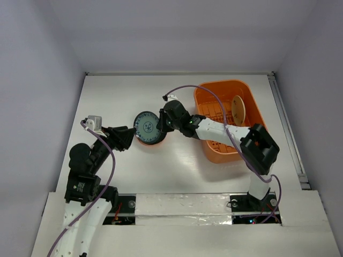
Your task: Unload the plates from the dish rack
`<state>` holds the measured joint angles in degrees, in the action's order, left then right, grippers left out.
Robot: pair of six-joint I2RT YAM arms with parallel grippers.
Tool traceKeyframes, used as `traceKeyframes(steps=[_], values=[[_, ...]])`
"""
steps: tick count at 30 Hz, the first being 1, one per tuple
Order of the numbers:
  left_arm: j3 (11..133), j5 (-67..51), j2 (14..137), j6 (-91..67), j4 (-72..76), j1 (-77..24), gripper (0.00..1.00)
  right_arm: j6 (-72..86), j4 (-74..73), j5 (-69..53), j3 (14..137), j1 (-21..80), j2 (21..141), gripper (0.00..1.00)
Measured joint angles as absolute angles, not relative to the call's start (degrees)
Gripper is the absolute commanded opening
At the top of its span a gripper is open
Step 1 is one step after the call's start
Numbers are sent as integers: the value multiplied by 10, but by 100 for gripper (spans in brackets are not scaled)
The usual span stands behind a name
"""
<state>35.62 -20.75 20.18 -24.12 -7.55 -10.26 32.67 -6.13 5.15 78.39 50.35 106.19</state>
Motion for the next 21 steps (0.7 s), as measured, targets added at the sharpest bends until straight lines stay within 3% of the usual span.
traceKeyframes(steps=[8,15,18,21], values=[[356,-208,201,-241,-76,-102,45,347,-52,57,790,503,1106,13],[356,-208,201,-241,-76,-103,45,348,-56,79,791,503,1106,36],[356,-208,201,-241,-76,-102,45,347,-60,91,791,503,1106,52],[356,-208,201,-241,-76,-102,45,343,-66,102,791,503,1106,54]])
